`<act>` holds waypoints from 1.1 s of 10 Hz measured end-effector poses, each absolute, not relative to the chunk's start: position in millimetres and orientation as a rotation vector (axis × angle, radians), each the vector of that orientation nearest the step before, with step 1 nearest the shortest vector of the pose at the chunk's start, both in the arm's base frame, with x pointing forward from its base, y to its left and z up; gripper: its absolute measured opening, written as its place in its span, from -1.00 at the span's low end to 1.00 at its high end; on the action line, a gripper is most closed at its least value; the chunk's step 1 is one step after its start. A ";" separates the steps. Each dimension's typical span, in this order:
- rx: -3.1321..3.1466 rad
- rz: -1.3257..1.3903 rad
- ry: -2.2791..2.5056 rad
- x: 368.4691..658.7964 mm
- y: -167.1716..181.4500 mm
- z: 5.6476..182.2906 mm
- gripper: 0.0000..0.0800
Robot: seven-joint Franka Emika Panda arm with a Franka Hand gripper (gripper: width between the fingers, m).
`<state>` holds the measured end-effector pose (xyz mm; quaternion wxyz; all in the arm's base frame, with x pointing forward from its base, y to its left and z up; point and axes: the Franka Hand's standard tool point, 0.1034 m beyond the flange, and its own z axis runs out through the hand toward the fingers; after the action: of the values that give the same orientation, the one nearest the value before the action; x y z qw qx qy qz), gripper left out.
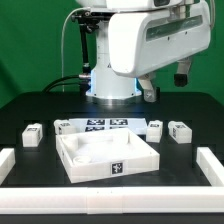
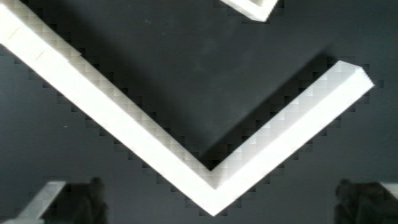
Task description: Assemble one leg
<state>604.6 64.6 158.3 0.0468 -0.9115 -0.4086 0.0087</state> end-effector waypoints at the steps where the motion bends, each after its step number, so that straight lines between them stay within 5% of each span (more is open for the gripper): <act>1: -2.781 0.027 -1.247 604.5 64.5 158.2 0.63; 7: -2.616 -0.090 -1.741 575.5 48.9 121.2 0.63; 11: -2.621 -0.078 -1.729 571.6 45.1 117.7 0.63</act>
Offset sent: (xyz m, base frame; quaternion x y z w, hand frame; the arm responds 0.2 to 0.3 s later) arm -0.0421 -0.0061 -0.0164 -0.0843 0.0960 -0.1503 0.9804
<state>571.6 45.1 117.7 0.0006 -0.8345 -0.5505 -0.0249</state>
